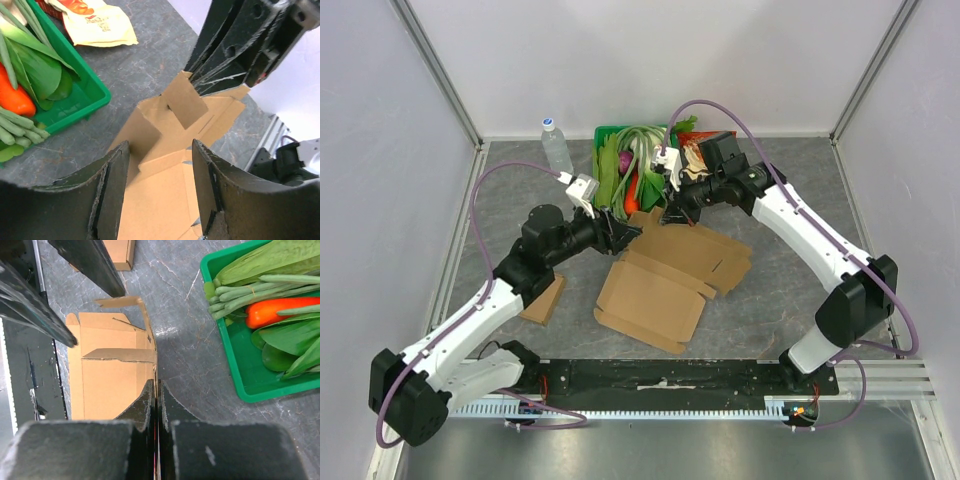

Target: Fold the paper box

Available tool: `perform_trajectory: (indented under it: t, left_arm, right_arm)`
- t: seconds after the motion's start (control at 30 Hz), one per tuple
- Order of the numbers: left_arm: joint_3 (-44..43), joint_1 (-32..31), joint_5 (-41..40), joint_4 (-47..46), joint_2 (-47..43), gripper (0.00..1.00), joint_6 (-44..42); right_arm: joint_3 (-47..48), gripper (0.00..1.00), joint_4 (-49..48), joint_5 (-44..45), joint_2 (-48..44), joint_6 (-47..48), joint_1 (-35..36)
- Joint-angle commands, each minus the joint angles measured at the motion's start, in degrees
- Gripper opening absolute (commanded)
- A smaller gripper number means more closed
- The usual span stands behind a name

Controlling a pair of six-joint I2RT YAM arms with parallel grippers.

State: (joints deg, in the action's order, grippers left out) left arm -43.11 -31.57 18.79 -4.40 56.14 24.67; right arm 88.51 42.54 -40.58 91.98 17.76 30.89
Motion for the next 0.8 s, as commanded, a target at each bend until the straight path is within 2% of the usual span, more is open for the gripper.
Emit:
perform_trajectory:
  t: [0.0, 0.13, 0.37, 0.47, 0.5, 0.57, 0.6, 0.7, 0.77]
  left_arm:
    - [-2.2, -2.3, -7.7, -0.3, 2.2, 0.59, -6.9]
    - [-1.3, -2.5, -14.8, -0.2, 3.1, 0.52, -5.8]
    - [-0.3, -2.5, -16.6, -1.1, 2.9, 0.58, -4.0]
    - [-1.0, -2.5, -15.3, -0.5, 4.5, 0.49, -3.8]
    - [-0.8, -2.5, -14.6, -0.7, 4.8, 0.39, -3.5]
    - [-0.5, -2.5, -14.4, -1.3, 4.9, 0.29, -3.2]
    - [-0.4, -2.5, -14.5, -1.4, 4.9, 0.21, -3.3]
    - [-0.4, -2.5, -14.1, -1.6, 5.0, 0.09, -3.6]
    - [-0.2, -2.5, -14.1, -1.9, 4.8, 0.06, -3.5]
  right_arm:
    - [3.9, 0.00, 1.6, 0.8, 0.4, 1.6, 0.5]
    - [4.4, 0.00, 2.1, 1.2, 0.7, 2.2, 0.7]
    - [5.6, 0.00, 4.6, 3.0, 1.6, 3.2, 1.6]
    - [5.6, 0.00, 4.4, 3.6, 1.6, 2.6, 2.2]
    - [5.6, 0.00, 4.5, 3.8, 1.7, 2.5, 2.2]
    - [5.6, 0.00, 4.4, 5.0, 1.5, 1.9, 2.6]
    - [5.5, 0.00, 4.2, 5.6, 1.4, 1.6, 2.7]
    - [5.4, 0.01, 3.3, 7.3, 0.8, -0.3, 2.9]
    - [4.7, 0.07, 2.0, 9.9, 0.0, -1.5, 2.9]
